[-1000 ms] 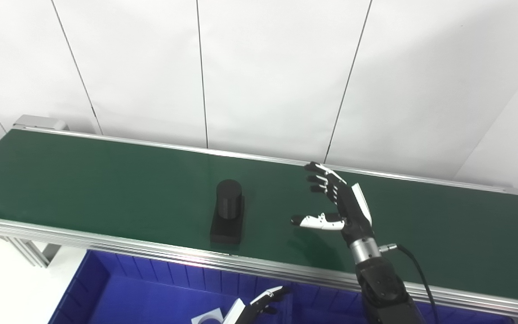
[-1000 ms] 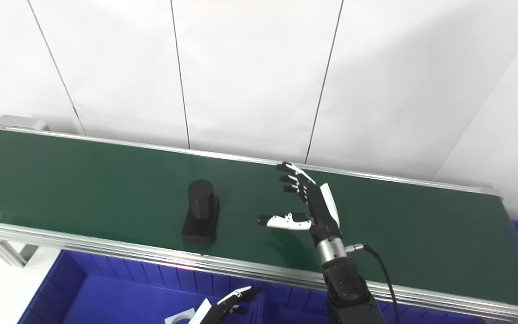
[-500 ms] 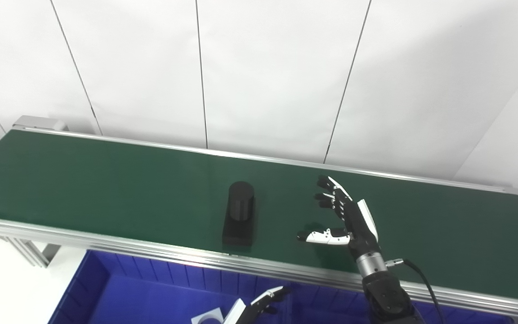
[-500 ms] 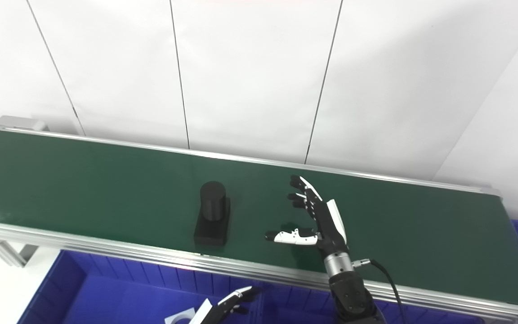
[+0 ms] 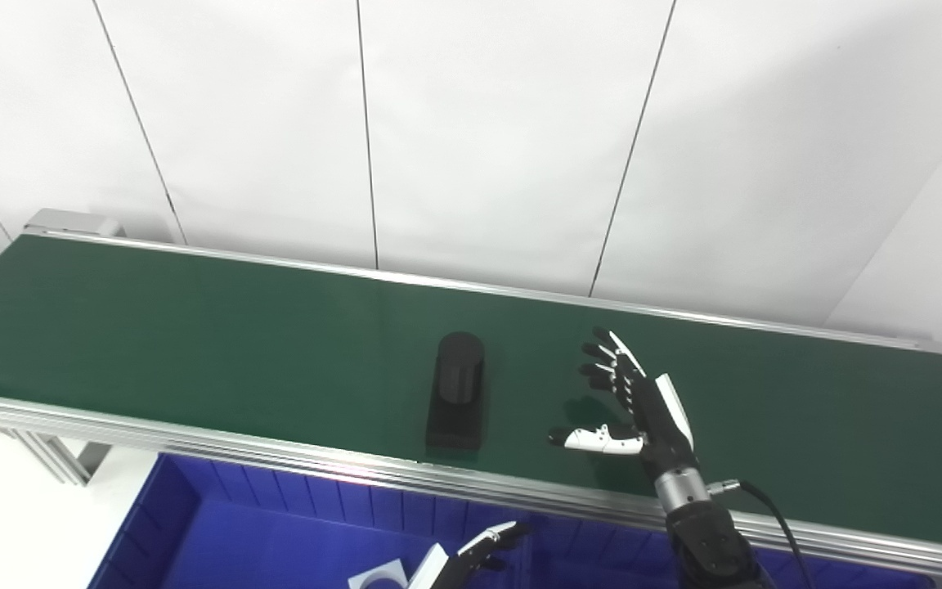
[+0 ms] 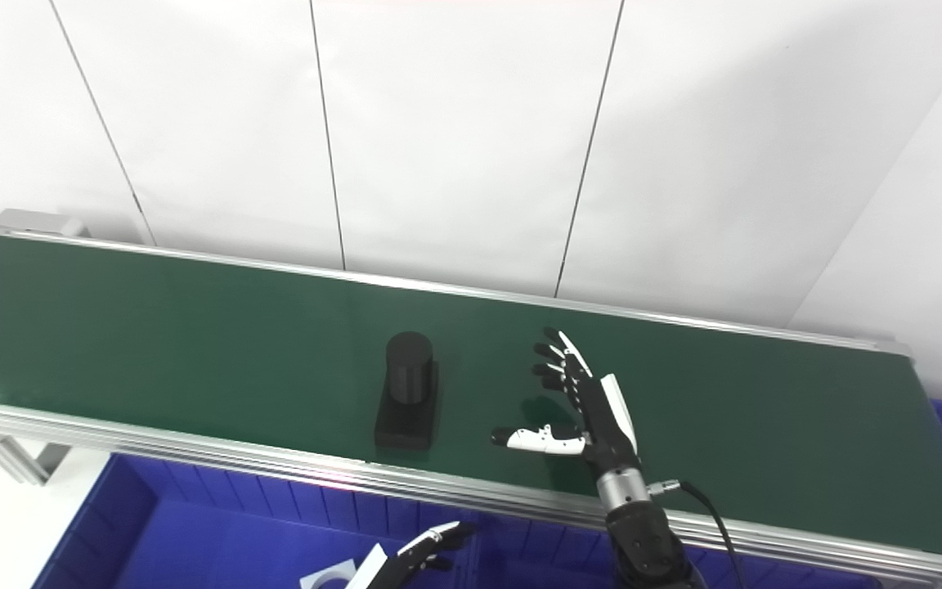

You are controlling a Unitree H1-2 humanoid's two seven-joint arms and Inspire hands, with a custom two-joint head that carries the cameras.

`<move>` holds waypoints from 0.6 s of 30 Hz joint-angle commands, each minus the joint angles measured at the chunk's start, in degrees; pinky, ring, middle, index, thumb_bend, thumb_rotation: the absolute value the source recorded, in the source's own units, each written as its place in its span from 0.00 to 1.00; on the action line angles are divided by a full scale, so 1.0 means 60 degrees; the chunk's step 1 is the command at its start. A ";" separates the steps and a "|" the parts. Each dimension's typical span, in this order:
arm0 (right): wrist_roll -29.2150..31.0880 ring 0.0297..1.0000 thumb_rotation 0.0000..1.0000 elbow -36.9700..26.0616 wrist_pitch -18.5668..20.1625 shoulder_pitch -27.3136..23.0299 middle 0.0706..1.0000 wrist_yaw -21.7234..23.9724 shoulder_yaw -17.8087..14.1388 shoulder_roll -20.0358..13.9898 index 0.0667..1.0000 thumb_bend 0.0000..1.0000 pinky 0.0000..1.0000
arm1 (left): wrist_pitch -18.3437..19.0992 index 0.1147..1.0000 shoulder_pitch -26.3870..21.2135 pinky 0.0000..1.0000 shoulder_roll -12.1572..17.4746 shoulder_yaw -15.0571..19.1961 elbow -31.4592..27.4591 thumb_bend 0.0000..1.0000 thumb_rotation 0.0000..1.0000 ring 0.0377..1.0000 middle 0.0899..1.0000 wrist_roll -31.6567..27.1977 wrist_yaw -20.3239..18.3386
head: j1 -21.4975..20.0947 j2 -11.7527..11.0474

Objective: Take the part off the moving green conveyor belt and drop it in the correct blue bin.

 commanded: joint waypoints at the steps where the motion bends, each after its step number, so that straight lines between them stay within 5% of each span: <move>1: 0.0055 0.79 0.21 -0.0215 -0.0321 -0.0374 0.85 -0.0125 -0.0015 -0.0046 0.93 1.00 0.78 | -0.0337 0.82 -0.0204 0.77 0.0001 -0.0039 -0.0174 0.87 0.91 0.85 0.87 0.0090 0.0136 | 0.0001 0.0002; 6: -0.0037 0.79 0.20 -0.0234 -0.0321 -0.0395 0.84 -0.0247 0.0025 -0.0067 0.81 0.98 0.77 | -0.0337 0.82 -0.0167 0.77 -0.0008 0.0017 -0.0205 0.88 0.90 0.85 0.87 0.0001 0.0011 | 0.0001 0.0002; 18: -0.0109 0.78 0.23 -0.0256 -0.0321 -0.0435 0.84 -0.0337 0.0101 -0.0119 0.82 0.97 0.76 | -0.0337 0.83 -0.0168 0.77 -0.0011 0.0054 -0.0195 0.88 0.90 0.85 0.87 0.0000 -0.0017 | -0.0003 -0.0015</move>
